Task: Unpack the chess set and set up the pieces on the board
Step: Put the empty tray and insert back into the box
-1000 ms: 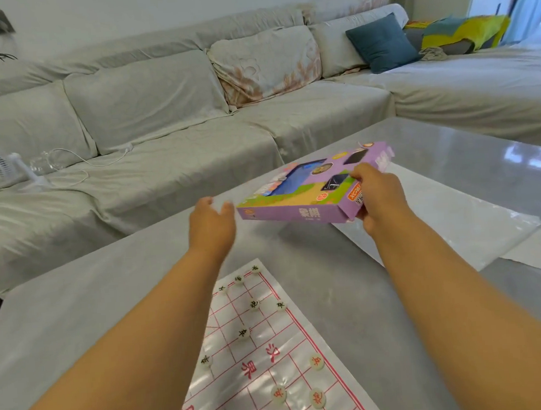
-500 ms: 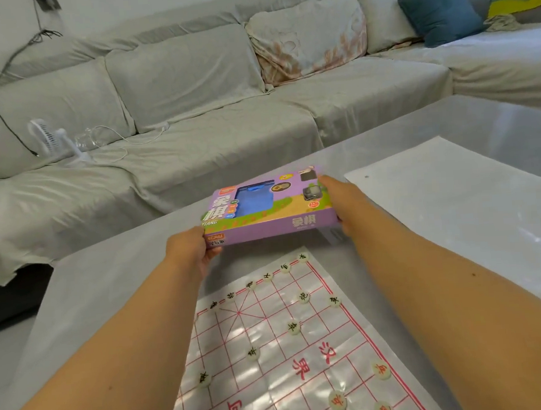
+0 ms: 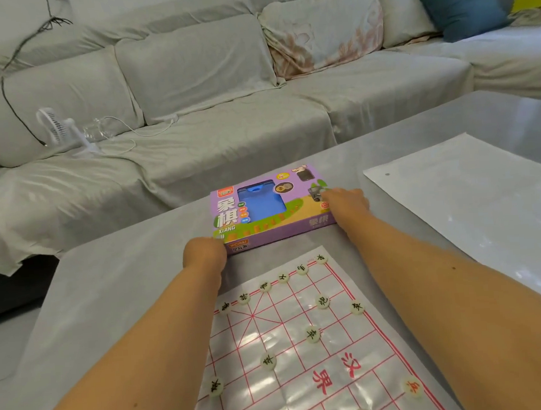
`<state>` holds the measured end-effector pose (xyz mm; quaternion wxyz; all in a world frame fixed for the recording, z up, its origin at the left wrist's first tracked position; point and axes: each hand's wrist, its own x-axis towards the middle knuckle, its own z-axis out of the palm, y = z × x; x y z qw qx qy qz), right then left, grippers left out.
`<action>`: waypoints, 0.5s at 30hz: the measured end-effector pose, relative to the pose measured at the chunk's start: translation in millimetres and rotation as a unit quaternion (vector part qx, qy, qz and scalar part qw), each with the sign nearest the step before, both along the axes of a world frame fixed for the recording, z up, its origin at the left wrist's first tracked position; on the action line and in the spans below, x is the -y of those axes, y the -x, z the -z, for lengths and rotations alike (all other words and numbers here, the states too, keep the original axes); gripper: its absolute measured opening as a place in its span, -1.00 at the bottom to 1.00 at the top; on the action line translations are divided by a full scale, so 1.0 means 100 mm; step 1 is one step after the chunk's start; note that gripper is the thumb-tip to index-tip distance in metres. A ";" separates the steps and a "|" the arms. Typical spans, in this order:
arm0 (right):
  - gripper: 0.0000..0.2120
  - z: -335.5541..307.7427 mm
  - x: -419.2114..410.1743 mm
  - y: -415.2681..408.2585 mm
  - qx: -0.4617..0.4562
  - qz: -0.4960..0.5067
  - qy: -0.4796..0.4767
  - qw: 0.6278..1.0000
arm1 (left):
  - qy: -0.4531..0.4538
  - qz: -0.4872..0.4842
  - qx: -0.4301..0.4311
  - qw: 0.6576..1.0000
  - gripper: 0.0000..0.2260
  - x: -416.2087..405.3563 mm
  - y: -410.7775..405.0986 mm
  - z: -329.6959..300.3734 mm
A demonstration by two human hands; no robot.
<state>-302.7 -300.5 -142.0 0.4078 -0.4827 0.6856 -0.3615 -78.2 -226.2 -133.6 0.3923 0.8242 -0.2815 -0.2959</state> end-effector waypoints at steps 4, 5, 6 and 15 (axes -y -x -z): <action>-0.81 0.00 0.18 -0.02 0.059 -0.034 0.041 0.997 | 0.037 0.033 -0.009 0.999 -0.81 0.03 0.03 0.10; -0.89 0.00 0.21 -0.04 0.062 -0.040 0.040 0.996 | 0.045 0.033 -0.014 0.998 -0.83 0.05 0.03 0.10; -0.87 0.01 0.25 -0.05 0.066 -0.048 0.040 0.996 | 0.050 0.032 -0.015 0.998 -0.84 0.07 0.03 0.11; -0.80 0.05 0.47 -0.15 0.046 -0.080 0.047 0.995 | 0.076 0.021 -0.024 0.997 -0.86 0.10 0.00 0.18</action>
